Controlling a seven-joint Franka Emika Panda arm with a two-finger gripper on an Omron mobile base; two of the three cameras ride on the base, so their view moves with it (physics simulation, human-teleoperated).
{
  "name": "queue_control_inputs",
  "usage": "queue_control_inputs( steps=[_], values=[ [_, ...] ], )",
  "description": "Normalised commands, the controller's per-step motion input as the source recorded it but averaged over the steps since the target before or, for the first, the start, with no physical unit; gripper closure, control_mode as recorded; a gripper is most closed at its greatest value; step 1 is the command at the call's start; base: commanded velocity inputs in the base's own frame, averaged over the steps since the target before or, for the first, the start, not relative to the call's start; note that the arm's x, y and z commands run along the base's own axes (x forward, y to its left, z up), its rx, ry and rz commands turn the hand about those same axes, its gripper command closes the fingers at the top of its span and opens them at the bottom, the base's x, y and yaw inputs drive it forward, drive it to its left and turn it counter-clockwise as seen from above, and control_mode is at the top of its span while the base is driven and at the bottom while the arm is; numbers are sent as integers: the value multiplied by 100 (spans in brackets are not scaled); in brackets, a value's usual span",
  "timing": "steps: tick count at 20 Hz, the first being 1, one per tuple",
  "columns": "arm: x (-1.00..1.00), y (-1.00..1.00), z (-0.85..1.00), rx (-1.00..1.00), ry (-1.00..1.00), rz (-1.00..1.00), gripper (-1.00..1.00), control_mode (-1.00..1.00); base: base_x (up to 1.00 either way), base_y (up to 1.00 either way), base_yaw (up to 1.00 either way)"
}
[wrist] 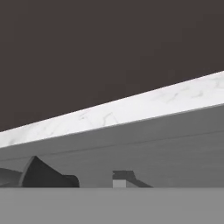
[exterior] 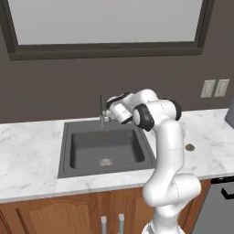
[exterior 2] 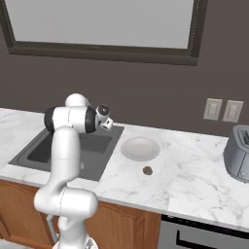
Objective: Turn on the sink faucet. Then move the garlic from the counter to the sink. Turn off the sink. Move the vegetable from the sink to the pot next to the stove. Finally move the pot to the front right burner.
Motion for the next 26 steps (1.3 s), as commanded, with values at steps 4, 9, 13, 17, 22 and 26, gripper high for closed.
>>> queue_control_inputs(
  steps=[4,9,13,17,22,26],
  values=[
    [-7,-80,-79,3,7,-5,100,-100,0,0,0],
    [-10,-83,-82,4,6,-6,100,-100,0,0,0],
    [-13,-87,-82,6,4,-6,100,-100,0,0,0],
    [-14,-89,-86,8,3,-6,100,-100,0,0,0],
    [-14,-88,-88,9,2,-6,100,-100,0,0,0],
    [-12,-86,-88,8,2,-5,100,-100,0,0,0]
  ],
)
